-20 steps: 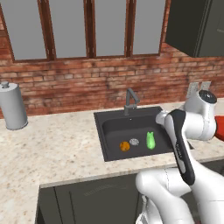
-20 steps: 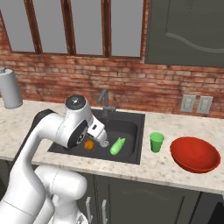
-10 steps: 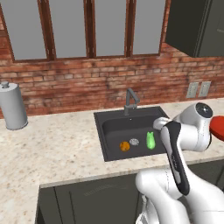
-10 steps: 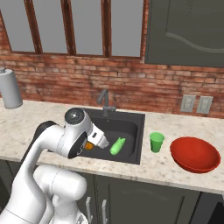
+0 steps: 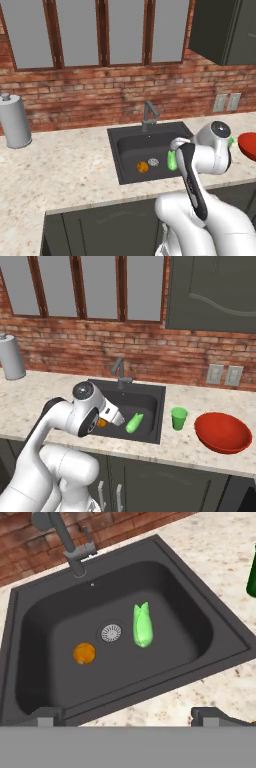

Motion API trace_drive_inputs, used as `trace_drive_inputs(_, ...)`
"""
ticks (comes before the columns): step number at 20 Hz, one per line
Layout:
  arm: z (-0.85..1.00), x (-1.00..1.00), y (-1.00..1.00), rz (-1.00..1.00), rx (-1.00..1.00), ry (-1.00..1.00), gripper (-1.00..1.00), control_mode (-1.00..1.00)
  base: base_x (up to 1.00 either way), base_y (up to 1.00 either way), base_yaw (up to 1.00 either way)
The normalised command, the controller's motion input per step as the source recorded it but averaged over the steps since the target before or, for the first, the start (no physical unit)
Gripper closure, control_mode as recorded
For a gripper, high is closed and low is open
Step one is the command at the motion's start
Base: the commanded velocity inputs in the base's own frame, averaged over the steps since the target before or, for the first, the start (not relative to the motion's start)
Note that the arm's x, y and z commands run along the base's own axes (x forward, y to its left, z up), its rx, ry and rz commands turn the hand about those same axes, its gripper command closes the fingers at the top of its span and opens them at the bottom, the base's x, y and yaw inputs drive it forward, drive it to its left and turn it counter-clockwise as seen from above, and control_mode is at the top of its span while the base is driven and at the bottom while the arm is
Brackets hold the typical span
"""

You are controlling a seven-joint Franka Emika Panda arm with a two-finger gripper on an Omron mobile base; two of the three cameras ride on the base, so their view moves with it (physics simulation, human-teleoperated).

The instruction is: Remove the corn and orange from the sink. Then move the bowl and cup from the counter to the sink for washing.

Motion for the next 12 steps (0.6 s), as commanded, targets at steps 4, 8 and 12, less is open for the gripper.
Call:
trace_drive_inputs(4,-0.12,0.22,-0.01,0.00,-0.03,0.10,-1.00,-1.00,0.00,0.00,0.00)
trace_drive_inputs(8,-0.06,0.25,-0.07,0.00,0.00,0.10,-1.00,-1.00,0.00,0.00,0.00)
trace_drive_inputs(12,-0.07,0.24,-0.05,0.00,-0.01,0.10,-1.00,-1.00,0.00,0.00,0.00)
